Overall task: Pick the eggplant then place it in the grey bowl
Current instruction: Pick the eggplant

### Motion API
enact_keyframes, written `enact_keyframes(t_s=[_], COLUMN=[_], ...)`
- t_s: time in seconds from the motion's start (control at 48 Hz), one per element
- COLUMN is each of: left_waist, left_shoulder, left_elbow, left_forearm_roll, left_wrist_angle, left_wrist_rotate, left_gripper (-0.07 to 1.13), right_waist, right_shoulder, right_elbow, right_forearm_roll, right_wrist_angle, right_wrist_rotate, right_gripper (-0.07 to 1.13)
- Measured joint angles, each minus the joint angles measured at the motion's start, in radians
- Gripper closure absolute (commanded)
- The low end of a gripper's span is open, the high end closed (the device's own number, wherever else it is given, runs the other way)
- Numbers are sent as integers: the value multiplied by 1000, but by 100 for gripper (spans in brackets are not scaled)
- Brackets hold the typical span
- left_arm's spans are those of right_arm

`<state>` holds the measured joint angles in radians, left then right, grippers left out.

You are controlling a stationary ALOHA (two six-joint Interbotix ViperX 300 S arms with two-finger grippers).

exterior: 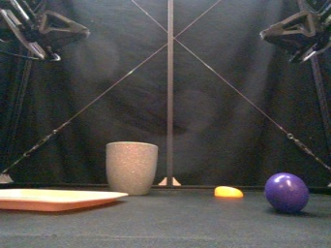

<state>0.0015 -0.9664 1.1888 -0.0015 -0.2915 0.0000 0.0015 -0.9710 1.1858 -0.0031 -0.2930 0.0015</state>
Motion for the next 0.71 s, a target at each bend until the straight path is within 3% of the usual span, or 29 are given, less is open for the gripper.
enact_keyframes(t_s=[0.229,0.396,0.542,0.708], left_waist=[11,11,11,11], left_shoulder=[0,-2,-3,-5], left_elbow=[2,9,12,12], left_forearm_roll=[12,32,44,49], left_wrist_angle=[11,12,12,12], left_wrist_rotate=[2,3,3,3], left_gripper=[108,108,108,108], right_waist=[17,164,272,279], right_shoulder=[78,239,385,508], right_elbow=[-15,-52,-86,-106], right_forearm_roll=[-9,-91,-104,-32], right_wrist_angle=[9,74,114,120], right_wrist_rotate=[-2,-3,15,31], right_gripper=[101,94,67,25])
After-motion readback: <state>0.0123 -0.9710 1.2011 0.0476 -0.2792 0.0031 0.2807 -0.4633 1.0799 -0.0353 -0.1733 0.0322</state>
